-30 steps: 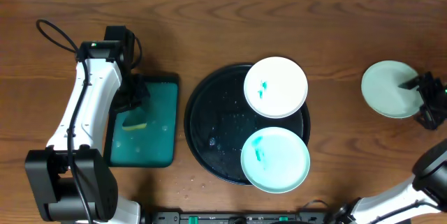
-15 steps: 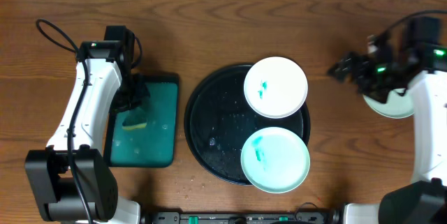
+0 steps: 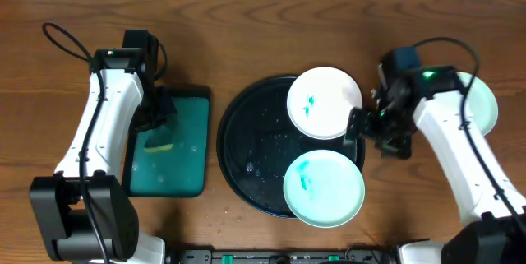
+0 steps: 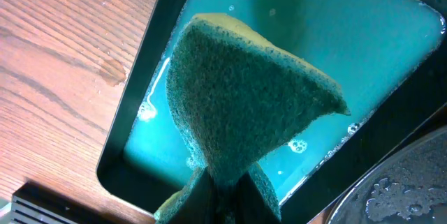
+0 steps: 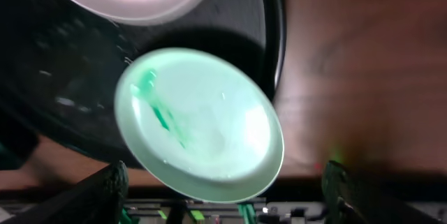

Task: Clean dirty plates on tray and stack at the side
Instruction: 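Move the right gripper back to the lower plate's rim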

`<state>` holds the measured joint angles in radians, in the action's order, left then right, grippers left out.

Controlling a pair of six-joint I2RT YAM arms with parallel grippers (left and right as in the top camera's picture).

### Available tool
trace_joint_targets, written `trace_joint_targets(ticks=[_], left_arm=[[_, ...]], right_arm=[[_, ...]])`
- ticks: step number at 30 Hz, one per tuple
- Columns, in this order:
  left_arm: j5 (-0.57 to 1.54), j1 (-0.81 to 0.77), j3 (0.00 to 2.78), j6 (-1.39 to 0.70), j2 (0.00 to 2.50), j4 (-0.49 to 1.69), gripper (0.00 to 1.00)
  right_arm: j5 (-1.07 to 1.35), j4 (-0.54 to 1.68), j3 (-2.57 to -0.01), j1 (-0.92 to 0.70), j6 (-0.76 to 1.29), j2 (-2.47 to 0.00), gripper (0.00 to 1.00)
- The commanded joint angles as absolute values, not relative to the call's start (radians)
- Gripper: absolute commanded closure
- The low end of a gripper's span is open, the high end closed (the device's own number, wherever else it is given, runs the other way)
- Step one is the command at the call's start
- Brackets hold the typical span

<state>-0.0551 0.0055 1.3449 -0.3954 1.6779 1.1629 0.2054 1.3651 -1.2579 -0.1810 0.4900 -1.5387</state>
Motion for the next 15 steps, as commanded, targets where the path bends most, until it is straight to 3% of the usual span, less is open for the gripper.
trace_joint_targets(ticks=[1,6,15], left_arm=[[-0.06,0.008,1.346,-0.389,1.675,1.165,0.92],[-0.06,0.008,1.346,-0.389,1.675,1.165,0.92],[-0.06,0.008,1.346,-0.389,1.675,1.165,0.93]], right_arm=[[0.168,1.341,-1.157,-0.218,0.607,-1.523,0.2],[0.176,1.267,-1.001,-0.242,0.635,-1.523,0.36],[0.189,1.152,-0.86,-0.247,0.619,-1.523,0.38]])
